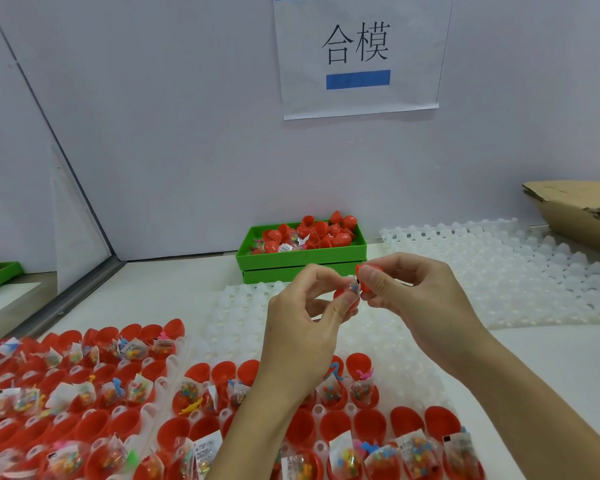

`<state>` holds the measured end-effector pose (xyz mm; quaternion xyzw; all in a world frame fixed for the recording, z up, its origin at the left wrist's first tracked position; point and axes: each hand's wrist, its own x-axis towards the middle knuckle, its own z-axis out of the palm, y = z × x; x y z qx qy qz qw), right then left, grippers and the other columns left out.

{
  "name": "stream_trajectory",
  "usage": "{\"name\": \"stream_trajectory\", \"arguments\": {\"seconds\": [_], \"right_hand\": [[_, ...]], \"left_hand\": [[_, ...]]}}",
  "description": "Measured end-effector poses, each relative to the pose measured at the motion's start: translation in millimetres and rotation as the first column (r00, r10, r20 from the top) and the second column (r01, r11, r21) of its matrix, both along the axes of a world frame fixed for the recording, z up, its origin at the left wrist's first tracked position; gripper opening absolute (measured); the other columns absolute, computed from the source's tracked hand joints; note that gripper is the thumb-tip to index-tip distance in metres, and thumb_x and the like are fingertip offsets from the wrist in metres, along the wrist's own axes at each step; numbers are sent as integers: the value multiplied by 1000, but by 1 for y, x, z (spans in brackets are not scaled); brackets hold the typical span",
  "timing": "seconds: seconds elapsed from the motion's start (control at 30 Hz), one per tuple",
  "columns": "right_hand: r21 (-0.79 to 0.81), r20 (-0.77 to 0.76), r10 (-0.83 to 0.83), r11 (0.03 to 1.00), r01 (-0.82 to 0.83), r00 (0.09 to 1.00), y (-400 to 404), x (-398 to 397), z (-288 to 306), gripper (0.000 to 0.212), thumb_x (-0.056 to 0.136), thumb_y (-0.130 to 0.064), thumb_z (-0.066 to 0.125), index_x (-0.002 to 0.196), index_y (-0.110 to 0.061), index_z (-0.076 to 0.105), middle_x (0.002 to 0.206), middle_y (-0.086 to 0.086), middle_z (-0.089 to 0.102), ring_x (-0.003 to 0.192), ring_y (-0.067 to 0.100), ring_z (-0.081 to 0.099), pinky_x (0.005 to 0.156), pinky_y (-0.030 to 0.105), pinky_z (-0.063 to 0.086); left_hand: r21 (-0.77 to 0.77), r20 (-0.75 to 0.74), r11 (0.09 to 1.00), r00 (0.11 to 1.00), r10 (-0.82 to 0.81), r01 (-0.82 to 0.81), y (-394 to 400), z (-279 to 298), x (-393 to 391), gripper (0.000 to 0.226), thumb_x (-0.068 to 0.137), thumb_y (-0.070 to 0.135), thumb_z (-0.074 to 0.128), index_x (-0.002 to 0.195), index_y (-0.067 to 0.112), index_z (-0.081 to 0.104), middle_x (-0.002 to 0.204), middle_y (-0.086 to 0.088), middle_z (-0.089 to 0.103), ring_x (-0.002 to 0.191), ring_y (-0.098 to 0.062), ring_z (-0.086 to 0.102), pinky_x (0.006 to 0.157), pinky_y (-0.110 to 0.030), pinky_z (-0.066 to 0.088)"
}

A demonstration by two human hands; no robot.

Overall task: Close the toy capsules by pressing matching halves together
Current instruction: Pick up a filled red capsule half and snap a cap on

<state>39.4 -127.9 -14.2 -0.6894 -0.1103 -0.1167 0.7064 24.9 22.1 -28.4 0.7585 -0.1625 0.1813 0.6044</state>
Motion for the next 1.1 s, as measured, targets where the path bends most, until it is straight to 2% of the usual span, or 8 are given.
{"name": "stream_trajectory", "arguments": {"seconds": [0.07,0.17,0.27,0.47,0.67,0.8,0.9,1.1], "right_hand": [[6,-4,6,1000,-6,1000,0,0,0,28,68,-40,71,84,-19,74,77,-1,74,72,13,72,63,18,55],[19,-13,20,1000,-19,1000,0,0,-1,29,68,-40,72,86,-17,75,79,0,75,73,14,72,64,19,55],[38,-15,31,999,-31,999,0,0,0,32,67,-41,72,87,-15,75,79,2,75,73,14,72,64,19,55],[81,-14,54,995,-53,998,0,0,0,39,62,-43,74,88,-14,74,79,4,74,73,16,72,64,19,55],[83,-10,83,993,-82,996,-1,-2,1,33,65,-38,75,88,-14,74,78,2,74,73,15,71,65,19,55],[84,-17,83,993,-81,996,-1,-2,0,31,64,-36,75,86,-15,75,79,3,74,73,16,71,65,20,55],[82,-16,65,995,-64,998,-2,-1,0,33,62,-38,76,86,-15,75,80,3,74,74,16,71,65,21,55],[60,4,47,997,-48,999,-2,-1,1,28,63,-33,76,86,-17,76,80,4,74,73,18,71,66,23,55]], "left_hand": [[-37,-21,999,1000,-14,13,1,0,0,20,84,27,69,103,25,65,96,10,75,80,-11,74,73,-23,60],[24,-19,1000,1000,-12,12,1,0,1,25,90,21,68,114,25,70,101,13,73,82,-9,74,77,-23,59],[42,-30,999,999,-10,12,0,-1,1,17,92,14,67,103,26,71,95,16,72,80,-9,74,76,-24,60],[-59,-61,998,998,-17,14,0,-1,2,2,87,13,70,90,12,70,94,5,73,77,-14,75,71,-21,59],[-142,-87,990,996,5,-17,-2,-2,2,14,87,1,67,85,12,75,93,2,75,78,-12,75,69,-19,58],[-85,-59,995,997,44,-49,-2,-3,3,17,89,1,66,100,9,77,99,-2,75,83,-10,74,74,-19,58],[45,23,997,998,59,-60,-1,-3,2,20,92,5,65,106,12,76,104,1,74,93,-9,72,78,-21,58],[163,197,972,971,136,-169,-2,-3,-1,22,88,10,71,107,19,76,102,11,73,96,4,66,75,-11,55]]}}
